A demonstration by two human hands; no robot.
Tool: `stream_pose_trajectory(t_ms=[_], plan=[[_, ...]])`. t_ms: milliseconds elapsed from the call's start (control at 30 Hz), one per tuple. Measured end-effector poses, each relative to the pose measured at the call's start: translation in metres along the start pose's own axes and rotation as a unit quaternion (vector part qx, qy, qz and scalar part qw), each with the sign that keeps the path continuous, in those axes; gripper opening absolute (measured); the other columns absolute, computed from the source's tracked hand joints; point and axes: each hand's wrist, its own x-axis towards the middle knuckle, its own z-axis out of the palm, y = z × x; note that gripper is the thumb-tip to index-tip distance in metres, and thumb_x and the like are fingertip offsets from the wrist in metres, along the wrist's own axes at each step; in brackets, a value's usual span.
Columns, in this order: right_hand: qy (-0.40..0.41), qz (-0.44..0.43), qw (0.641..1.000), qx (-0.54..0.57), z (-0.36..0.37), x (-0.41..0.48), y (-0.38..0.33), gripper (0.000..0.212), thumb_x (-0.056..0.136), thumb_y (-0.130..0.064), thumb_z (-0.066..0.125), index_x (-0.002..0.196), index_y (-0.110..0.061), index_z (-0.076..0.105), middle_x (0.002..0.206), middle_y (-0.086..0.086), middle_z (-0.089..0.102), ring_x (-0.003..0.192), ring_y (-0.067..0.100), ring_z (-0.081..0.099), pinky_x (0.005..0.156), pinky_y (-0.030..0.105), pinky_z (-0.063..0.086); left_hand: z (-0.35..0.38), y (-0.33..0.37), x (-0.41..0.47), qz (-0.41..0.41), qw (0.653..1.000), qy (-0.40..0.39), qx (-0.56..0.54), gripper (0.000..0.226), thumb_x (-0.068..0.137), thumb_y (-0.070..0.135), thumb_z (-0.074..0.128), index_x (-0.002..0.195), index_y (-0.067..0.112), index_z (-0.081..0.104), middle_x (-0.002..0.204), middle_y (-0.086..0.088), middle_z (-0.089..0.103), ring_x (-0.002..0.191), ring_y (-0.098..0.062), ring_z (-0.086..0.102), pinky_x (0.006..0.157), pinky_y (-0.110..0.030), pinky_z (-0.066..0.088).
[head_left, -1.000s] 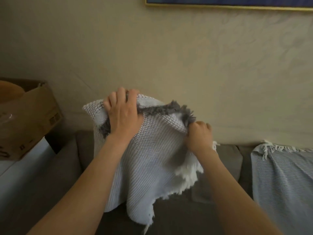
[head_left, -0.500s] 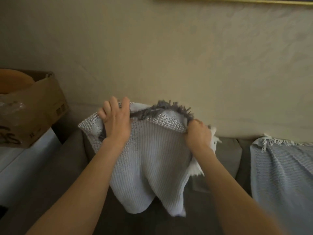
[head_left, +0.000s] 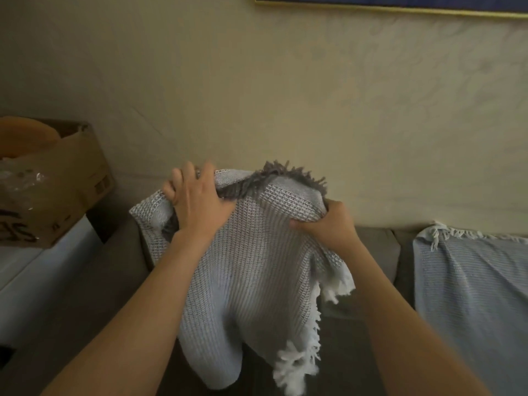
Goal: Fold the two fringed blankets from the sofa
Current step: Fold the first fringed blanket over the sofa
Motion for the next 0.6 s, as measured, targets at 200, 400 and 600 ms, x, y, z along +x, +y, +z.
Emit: stream_pose_trajectory(t_ms=[200, 400, 600], plan=[[-0.075, -0.015, 0.997, 0.028, -0.004, -0.016, 0.003, 0.046, 0.077, -0.043, 0.092, 0.083, -0.004, 0.068, 0.07, 0.006, 0.073, 0.061, 0.023, 0.071, 0.056, 0.031, 0.057, -0.006, -0.01, -0.011, -0.063, 0.992, -0.105, -0.004, 0.018, 0.086, 0.022, 0.071, 0.089, 0.021, 0.053, 0.098, -0.004, 0.054, 0.11, -0.034, 0.048, 0.09, -0.047, 0.031], [-0.006, -0.005, 0.997, -0.074, 0.002, -0.014, 0.023, 0.04, 0.087, -0.053, 0.08, 0.089, -0.016, 0.065, 0.075, 0.004, 0.066, 0.065, 0.02, 0.062, 0.06, 0.037, 0.05, -0.002, -0.026, -0.017, -0.116, 0.976, -0.169, -0.08, 0.066, 0.08, 0.083, 0.065, 0.06, 0.021, 0.062, 0.066, 0.001, 0.065, 0.08, -0.026, 0.06, 0.094, -0.051, 0.035], [0.082, 0.004, 0.984, -0.16, 0.015, -0.015, 0.024, 0.04, 0.087, -0.007, 0.065, 0.069, -0.02, 0.033, 0.057, 0.001, 0.036, 0.054, 0.025, 0.033, 0.052, 0.033, 0.022, 0.004, -0.029, -0.023, -0.045, 0.97, -0.193, -0.142, 0.048, 0.088, 0.05, 0.06, 0.058, 0.012, 0.055, 0.052, -0.001, 0.056, 0.053, -0.031, 0.057, 0.058, -0.036, 0.039]])
